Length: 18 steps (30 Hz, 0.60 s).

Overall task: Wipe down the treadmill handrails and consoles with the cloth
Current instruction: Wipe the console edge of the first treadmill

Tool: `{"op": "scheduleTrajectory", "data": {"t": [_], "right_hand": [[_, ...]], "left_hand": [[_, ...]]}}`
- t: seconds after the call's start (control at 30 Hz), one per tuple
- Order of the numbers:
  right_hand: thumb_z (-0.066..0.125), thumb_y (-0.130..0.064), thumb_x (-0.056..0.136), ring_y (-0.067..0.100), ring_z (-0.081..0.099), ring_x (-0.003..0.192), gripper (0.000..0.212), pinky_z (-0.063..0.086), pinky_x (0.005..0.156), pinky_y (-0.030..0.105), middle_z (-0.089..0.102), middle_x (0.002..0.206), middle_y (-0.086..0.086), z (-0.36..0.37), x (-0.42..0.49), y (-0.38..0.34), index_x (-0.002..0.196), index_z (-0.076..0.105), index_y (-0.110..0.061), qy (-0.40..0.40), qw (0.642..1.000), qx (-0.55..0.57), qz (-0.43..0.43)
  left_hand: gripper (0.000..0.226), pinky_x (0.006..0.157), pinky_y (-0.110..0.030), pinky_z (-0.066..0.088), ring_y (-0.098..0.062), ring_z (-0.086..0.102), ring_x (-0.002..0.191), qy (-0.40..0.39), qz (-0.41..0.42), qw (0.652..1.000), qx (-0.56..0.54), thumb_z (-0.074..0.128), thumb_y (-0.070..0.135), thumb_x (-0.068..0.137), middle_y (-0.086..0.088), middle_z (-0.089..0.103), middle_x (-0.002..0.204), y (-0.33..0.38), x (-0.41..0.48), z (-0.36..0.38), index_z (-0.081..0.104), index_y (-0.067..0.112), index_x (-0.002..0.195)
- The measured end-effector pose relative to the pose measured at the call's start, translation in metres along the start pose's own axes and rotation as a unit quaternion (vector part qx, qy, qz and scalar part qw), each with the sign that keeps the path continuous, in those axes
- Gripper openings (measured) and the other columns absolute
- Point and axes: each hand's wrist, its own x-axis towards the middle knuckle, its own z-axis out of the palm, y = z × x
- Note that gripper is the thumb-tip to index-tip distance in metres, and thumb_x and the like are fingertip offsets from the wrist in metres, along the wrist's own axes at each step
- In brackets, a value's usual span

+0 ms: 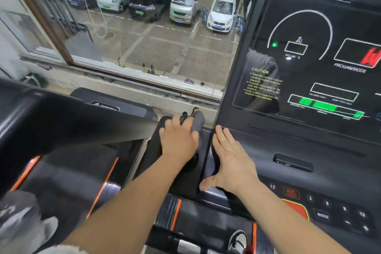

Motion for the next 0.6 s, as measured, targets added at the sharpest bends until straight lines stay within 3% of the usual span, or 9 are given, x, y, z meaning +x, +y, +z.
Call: {"op": "scheduleTrajectory", "data": {"t": [0.07,0.13,0.2,0.23,0.33,0.4,0.53,0.6], "right_hand": [[0.08,-0.083,0.048,0.004,-0.036,0.148,0.16,-0.004,0.129,0.037,-0.036,0.163,-0.014,0.0,0.0,0.0,0.162,-0.018,-0.026,-0.001,1.0,0.005,0.002],[0.08,-0.082,0.047,0.004,-0.036,0.148,0.162,-0.004,0.129,0.037,-0.036,0.163,-0.014,0.0,0.0,0.001,0.161,-0.02,-0.027,-0.005,1.0,0.007,-0.001],[0.08,-0.082,0.048,0.003,-0.036,0.147,0.159,-0.004,0.129,0.037,-0.038,0.161,-0.016,0.001,0.0,0.002,0.162,-0.017,-0.026,-0.002,1.0,0.009,-0.002],[0.079,-0.082,0.049,0.003,-0.037,0.147,0.158,-0.005,0.129,0.037,-0.04,0.16,-0.018,0.001,0.0,0.002,0.162,-0.016,-0.026,-0.002,1.0,0.008,-0.001],[0.079,-0.082,0.051,0.002,-0.039,0.145,0.156,-0.008,0.127,0.035,-0.044,0.156,-0.02,0.002,0.0,0.002,0.161,-0.016,-0.026,-0.007,1.0,0.004,0.001],[0.08,-0.081,0.051,0.001,-0.04,0.144,0.156,-0.007,0.128,0.035,-0.045,0.155,-0.021,0.002,-0.001,0.001,0.161,-0.018,-0.027,-0.007,1.0,0.007,0.004],[0.081,-0.079,0.049,0.002,-0.038,0.146,0.159,-0.005,0.129,0.037,-0.042,0.157,-0.019,0.001,0.0,0.002,0.161,-0.019,-0.028,-0.01,1.0,0.009,0.003],[0.081,-0.08,0.05,0.002,-0.039,0.146,0.157,-0.005,0.129,0.037,-0.043,0.156,-0.02,0.001,0.0,0.001,0.162,-0.017,-0.028,-0.011,1.0,0.008,0.003]], "left_hand": [[0.041,0.08,-0.044,0.046,-0.033,0.055,0.101,0.02,0.041,0.999,-0.013,0.049,0.041,0.087,-0.01,0.056,0.116,0.016,-0.018,0.008,0.058,0.027,0.125],[0.042,0.078,-0.043,0.048,-0.032,0.055,0.098,0.009,0.134,0.991,-0.017,0.044,0.043,0.088,-0.009,0.053,0.111,0.005,-0.03,0.006,0.055,0.026,0.125],[0.047,0.079,-0.042,0.048,-0.032,0.056,0.1,-0.018,0.207,0.977,0.038,0.04,0.048,0.088,-0.008,0.054,0.113,-0.022,-0.015,-0.005,0.054,0.028,0.128],[0.047,0.081,-0.042,0.048,-0.033,0.056,0.103,-0.016,0.197,0.978,0.072,0.042,0.049,0.088,-0.009,0.056,0.116,-0.035,-0.001,-0.01,0.054,0.028,0.129],[0.043,0.087,-0.043,0.046,-0.035,0.052,0.111,0.015,-0.007,0.999,0.036,0.053,0.043,0.091,-0.011,0.055,0.123,-0.048,0.029,-0.023,0.057,0.025,0.13],[0.041,0.084,-0.042,0.046,-0.034,0.051,0.108,0.036,-0.026,0.998,0.046,0.054,0.042,0.089,-0.012,0.053,0.121,-0.026,0.015,-0.019,0.057,0.024,0.126],[0.046,0.084,-0.042,0.05,-0.031,0.049,0.107,-0.027,0.17,0.985,0.004,0.049,0.041,0.089,-0.008,0.045,0.12,-0.003,-0.039,-0.005,0.05,0.026,0.132],[0.047,0.083,-0.042,0.052,-0.031,0.05,0.109,-0.027,0.195,0.98,0.021,0.052,0.043,0.089,-0.007,0.046,0.121,-0.023,-0.025,-0.011,0.049,0.029,0.134]]}}
